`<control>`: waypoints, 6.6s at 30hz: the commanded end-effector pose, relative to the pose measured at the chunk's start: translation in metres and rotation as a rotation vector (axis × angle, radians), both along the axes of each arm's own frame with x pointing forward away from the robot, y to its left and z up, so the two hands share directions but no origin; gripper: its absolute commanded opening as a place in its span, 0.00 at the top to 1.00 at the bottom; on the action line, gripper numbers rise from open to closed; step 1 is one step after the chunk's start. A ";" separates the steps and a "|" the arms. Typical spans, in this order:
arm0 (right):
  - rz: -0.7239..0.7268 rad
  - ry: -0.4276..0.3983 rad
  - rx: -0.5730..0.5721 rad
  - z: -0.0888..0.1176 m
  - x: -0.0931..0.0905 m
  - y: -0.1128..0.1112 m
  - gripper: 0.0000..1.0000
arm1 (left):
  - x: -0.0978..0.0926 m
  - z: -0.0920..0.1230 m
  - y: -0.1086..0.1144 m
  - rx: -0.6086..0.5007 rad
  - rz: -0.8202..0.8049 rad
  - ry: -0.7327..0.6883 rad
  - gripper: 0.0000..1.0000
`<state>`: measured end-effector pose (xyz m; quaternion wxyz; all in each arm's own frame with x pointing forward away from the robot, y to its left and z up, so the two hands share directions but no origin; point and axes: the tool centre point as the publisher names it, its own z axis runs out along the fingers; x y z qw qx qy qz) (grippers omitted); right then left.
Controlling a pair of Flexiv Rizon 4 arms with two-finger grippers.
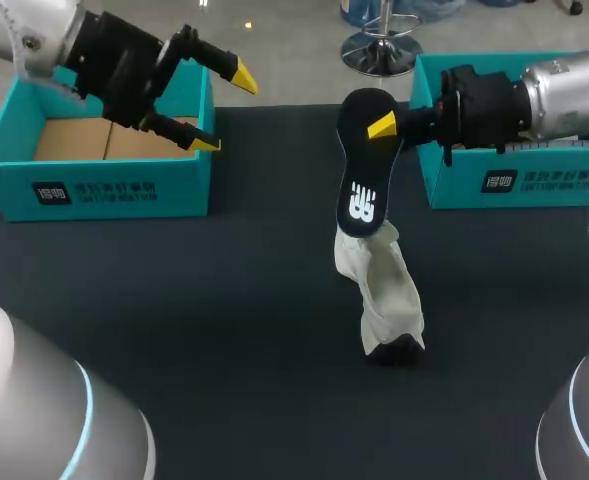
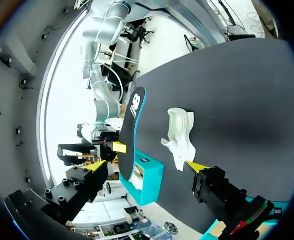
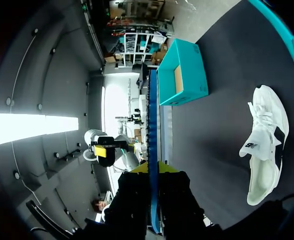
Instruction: Take the shoe out of the shoebox, open the shoe tongue, remove and reinsert the insole, then place the shoe into the shoebox
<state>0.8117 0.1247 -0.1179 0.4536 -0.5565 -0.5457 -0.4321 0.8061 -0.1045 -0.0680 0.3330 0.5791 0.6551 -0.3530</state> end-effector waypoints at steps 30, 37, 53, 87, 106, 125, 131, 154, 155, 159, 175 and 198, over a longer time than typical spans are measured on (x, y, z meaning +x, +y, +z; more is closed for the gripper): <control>-0.001 0.001 -0.005 0.000 0.000 0.000 1.00 | -0.010 -0.040 -0.016 -0.421 0.001 -0.161 0.00; -0.001 0.001 -0.005 0.000 0.000 0.000 1.00 | -0.014 -0.043 -0.061 -0.426 -0.001 -0.099 0.00; -0.001 0.001 -0.005 0.000 0.000 0.000 1.00 | -0.019 -0.046 -0.134 -0.487 -0.006 0.014 0.00; -0.001 0.001 -0.005 0.000 0.000 0.000 1.00 | -0.006 -0.061 -0.156 -0.464 0.055 0.066 1.00; -0.175 -0.052 -0.080 0.004 -0.021 -0.050 0.00 | -0.008 -0.056 -0.131 -0.424 0.065 0.079 1.00; 0.093 0.056 -0.579 -0.004 -0.026 -0.088 0.00 | -0.031 -0.060 -0.117 -0.349 0.005 0.155 1.00; 0.093 0.056 -0.579 -0.004 -0.026 -0.088 0.00 | -0.032 -0.059 -0.117 -0.341 -0.008 0.152 1.00; 0.195 -0.299 -0.853 -0.018 -0.049 -0.165 0.00 | -0.032 -0.059 -0.117 -0.341 -0.008 0.152 1.00; 0.191 -0.302 -0.857 -0.019 -0.051 -0.169 0.00 | -0.032 -0.059 -0.117 -0.341 -0.008 0.152 1.00; 0.167 -0.350 -0.829 -0.023 -0.059 -0.182 0.00 | -0.032 -0.059 -0.117 -0.341 -0.008 0.152 1.00; 0.229 -0.609 -0.861 -0.021 -0.075 -0.187 0.00 | -0.032 -0.059 -0.117 -0.341 -0.008 0.152 1.00; 0.226 -0.553 -0.844 -0.017 -0.073 -0.184 0.00 | -0.032 -0.059 -0.117 -0.341 -0.008 0.152 1.00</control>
